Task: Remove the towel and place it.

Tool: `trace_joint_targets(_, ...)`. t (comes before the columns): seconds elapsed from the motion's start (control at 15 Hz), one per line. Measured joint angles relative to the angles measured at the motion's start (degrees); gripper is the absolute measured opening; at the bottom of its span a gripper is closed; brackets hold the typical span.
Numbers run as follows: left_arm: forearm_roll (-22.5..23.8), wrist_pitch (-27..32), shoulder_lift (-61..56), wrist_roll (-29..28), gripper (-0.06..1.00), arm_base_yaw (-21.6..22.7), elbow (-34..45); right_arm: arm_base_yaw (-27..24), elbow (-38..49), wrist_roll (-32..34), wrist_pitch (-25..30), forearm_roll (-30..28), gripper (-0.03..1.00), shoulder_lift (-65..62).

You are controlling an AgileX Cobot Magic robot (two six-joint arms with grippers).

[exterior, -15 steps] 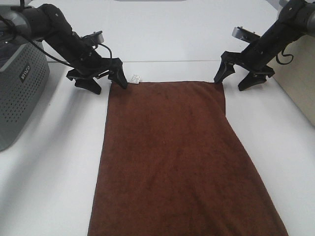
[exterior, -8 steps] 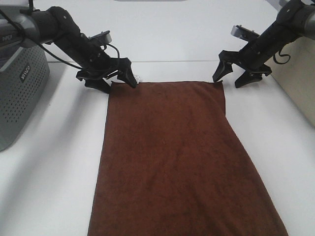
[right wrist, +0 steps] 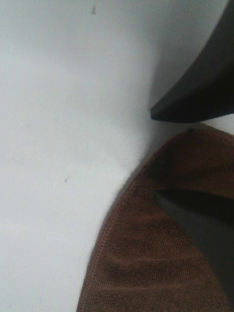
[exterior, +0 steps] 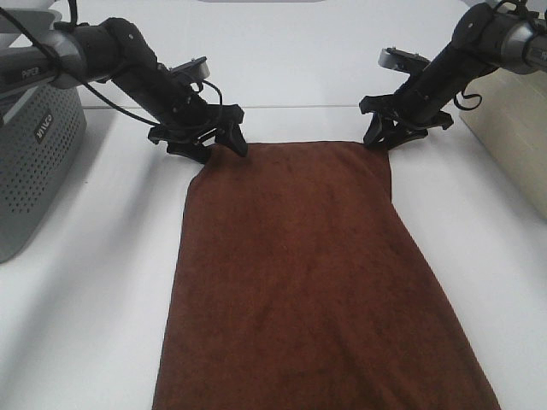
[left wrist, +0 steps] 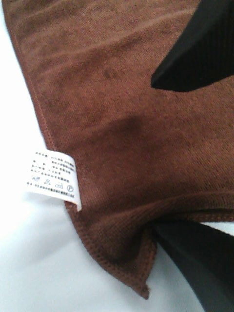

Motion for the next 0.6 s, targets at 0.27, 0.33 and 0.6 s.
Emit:
trace_joint_targets(0.27, 0.0, 0.0, 0.0, 0.0, 0.68, 0.0, 0.0, 0.0, 0.0, 0.0, 1.3, -0.3, 0.43, 0.0)
trace_joint_targets(0.33, 0.0, 0.0, 0.0, 0.0, 0.68, 0.0, 0.0, 0.0, 0.0, 0.0, 2.0, -0.3, 0.43, 0.0)
trace_joint_targets(0.6, 0.0, -0.2, 0.1, -0.1, 0.68, 0.0, 0.0, 0.1, 1.4, 0.3, 2.3, 0.6, 0.55, -0.3)
